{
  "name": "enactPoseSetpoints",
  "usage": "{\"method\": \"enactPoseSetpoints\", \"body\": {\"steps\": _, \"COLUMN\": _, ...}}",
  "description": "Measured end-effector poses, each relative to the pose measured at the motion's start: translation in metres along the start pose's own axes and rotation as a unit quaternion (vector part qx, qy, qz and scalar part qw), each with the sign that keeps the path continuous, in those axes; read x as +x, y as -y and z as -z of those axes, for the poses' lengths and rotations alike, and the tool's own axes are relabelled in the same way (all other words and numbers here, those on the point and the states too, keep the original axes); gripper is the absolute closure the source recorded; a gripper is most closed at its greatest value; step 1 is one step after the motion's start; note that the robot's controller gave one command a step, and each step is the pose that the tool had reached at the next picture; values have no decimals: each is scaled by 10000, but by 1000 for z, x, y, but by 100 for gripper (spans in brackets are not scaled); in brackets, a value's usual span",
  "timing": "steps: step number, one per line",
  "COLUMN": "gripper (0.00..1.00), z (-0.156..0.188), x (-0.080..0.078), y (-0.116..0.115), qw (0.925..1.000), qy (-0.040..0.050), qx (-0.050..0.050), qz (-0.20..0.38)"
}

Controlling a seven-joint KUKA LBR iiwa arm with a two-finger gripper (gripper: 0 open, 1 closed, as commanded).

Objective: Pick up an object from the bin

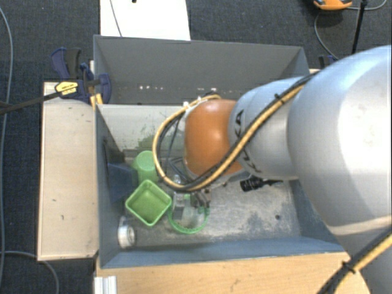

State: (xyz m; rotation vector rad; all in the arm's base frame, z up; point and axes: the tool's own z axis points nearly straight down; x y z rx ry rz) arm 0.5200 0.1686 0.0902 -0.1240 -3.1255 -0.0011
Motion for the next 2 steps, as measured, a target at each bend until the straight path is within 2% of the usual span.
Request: {"method": "enactPoseSetpoints", "body": {"steps": 2, "gripper": 100, "z": 31, "x": -2, "y": -1, "qw": 10000, "qy": 47, "qx": -19, "qz": 6}}
